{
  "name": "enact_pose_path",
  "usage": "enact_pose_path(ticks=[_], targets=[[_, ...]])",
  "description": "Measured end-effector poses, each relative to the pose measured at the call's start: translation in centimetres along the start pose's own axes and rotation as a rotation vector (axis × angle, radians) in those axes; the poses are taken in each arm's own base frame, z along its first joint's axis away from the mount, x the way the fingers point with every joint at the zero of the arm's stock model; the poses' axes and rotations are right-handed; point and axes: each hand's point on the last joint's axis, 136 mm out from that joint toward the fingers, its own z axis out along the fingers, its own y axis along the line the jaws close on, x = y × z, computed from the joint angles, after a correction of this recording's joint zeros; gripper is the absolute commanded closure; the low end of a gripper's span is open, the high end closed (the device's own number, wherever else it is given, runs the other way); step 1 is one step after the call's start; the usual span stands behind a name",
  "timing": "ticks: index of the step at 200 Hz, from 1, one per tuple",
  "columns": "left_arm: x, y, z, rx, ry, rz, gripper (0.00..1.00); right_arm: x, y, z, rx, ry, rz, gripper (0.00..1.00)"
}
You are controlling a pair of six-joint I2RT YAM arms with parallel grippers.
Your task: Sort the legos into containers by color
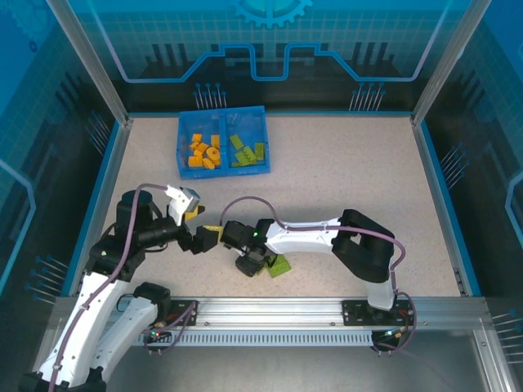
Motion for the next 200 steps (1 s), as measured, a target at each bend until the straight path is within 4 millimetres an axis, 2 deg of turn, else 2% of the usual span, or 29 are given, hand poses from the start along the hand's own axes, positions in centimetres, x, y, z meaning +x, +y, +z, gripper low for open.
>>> enact_pose_path(ticks=[46,61,73,105,130,168,186,200], targets=[[0.4,-0.9,0.1,0.06,0.003,0.044,0.01,0.5,-1.0,-0.6,-0.004,-0.019,0.061,0.68],[0.4,-1.0,0.1,0.063,0.002,0.053,0.01,0.7,-2.0,-2.0,-0.018,-0.047,0.098,0.69],[0.5,-1.0,0.2,0.063,0.003,0.055,0.01,0.1,-2.8,-3.8,-0.027,-0.099,0.126,0.69],[0.5,-0.9,0.2,0.061,0.003,0.055,0.01,-3.5,-5.4,-10.0,-0.054,-0.326,0.199,0.7],[0.4,-0.7,0.1,0.045,0.001,0.058,0.01,-6.4,-8.5,-13.2,-0.038,-0.459,0.256,0.7],[0.4,-0.1,0.0,0.004,-0.001,0.062,0.01,-11.6,-13.3,-16.4,0.02,-0.607,0.287,0.7],[0.5,0.5,0.0,-0.031,0.003,0.059,0.01,-14.4,-15.3,-17.0,0.05,-0.653,0.289,0.7],[0.7,1.2,-0.1,-0.072,0.013,0.054,0.01,-16.8,-16.9,-16.7,0.09,-0.674,0.288,0.7]])
